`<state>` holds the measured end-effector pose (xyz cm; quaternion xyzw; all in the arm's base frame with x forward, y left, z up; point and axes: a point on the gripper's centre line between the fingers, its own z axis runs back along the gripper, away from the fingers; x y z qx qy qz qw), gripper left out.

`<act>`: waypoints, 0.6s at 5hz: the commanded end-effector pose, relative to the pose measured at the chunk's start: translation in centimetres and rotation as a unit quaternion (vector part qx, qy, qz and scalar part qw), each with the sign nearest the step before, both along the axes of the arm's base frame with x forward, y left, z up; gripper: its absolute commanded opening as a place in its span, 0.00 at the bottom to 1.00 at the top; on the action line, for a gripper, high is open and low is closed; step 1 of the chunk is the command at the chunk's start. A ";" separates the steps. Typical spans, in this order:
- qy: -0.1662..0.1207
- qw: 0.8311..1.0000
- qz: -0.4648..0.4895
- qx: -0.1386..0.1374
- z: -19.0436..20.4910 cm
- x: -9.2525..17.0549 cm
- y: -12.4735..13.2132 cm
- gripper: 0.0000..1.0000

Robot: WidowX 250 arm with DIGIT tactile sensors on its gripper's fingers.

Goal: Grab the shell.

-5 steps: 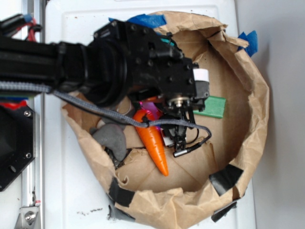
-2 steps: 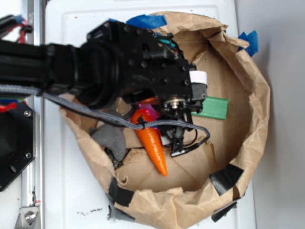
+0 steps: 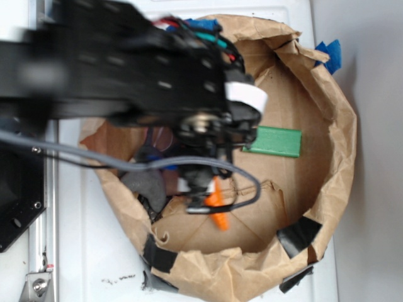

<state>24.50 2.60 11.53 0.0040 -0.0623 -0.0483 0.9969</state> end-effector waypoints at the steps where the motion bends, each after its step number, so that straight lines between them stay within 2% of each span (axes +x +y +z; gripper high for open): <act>1: -0.041 0.999 0.005 0.029 3.3 1.1 1.0 0.00; 3: -0.031 0.999 0.021 0.017 2.6 1.7 0.9 0.00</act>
